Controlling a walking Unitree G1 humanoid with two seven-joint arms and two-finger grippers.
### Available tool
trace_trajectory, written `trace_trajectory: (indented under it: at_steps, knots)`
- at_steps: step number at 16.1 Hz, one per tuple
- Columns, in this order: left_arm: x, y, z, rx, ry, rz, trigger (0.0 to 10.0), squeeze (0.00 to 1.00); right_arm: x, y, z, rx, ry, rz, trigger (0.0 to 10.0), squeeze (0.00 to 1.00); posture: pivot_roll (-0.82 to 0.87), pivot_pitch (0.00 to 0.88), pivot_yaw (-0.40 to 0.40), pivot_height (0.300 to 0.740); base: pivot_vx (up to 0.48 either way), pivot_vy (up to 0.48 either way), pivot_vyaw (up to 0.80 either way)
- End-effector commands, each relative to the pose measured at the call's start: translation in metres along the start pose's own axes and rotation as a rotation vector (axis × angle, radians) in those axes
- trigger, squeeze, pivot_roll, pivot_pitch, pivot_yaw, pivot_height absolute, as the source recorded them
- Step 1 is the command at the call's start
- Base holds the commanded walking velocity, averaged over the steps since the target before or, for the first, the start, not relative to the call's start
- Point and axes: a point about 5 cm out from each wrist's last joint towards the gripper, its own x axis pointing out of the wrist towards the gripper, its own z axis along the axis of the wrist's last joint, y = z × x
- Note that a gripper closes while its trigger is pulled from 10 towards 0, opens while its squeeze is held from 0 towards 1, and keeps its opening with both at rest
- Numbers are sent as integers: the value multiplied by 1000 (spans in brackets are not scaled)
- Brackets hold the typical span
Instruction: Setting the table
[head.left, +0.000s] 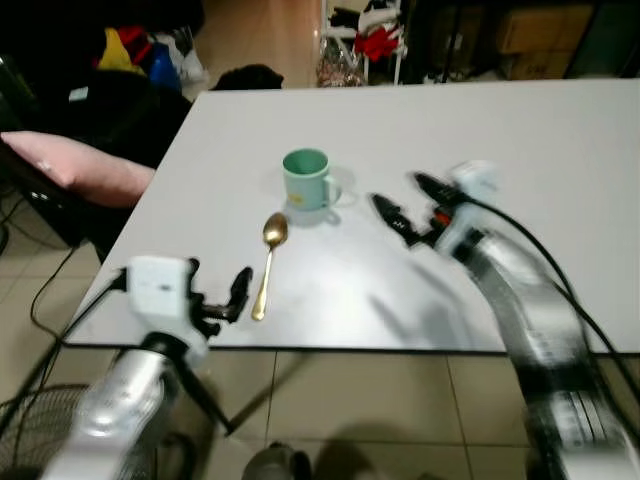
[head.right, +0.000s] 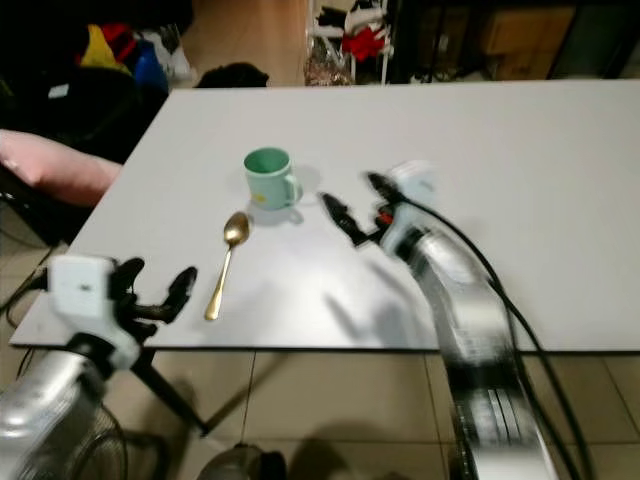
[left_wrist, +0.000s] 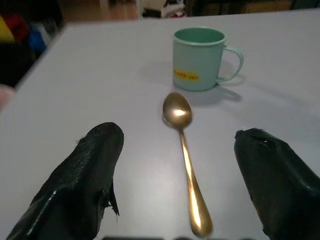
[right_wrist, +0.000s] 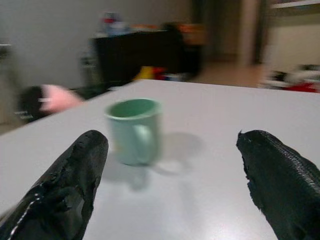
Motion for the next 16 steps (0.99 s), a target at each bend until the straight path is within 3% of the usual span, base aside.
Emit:
trace_trajectory:
  at_steps: [1,4,6,9,12,14,16]
  knots:
    - [1,-3,-1,52,-4,7,10000,0,-5,-2,9,-28,-5,-91,10000,0,-3,0,104,740,0,0,0]
    - [-5,-7,0,-9,-2,63,10000,0,-42,30,-13,-60,134,-94,10000,0,2,0,80,740,0,-409,0]
    - [-9,-8,-5,-4,4,84,10000,0,-55,39,-18,-35,169,-92,10000,0,6,0,76,740,0,-480,0]
    - [-14,-8,-12,-5,22,100,10000,0,-60,45,-18,26,169,-117,10000,0,6,0,72,740,0,-480,0]
    - [-17,-10,-15,-1,31,103,10000,0,-64,48,-20,30,192,-129,10000,0,4,0,64,740,0,-480,0]
    - [-18,-8,-16,-3,35,117,10000,0,-67,48,-22,25,208,-143,10000,0,7,0,58,740,0,-480,0]
    - [-20,-7,-17,0,34,126,10000,0,-68,47,-24,-61,232,-166,10000,0,9,0,54,740,0,-480,0]
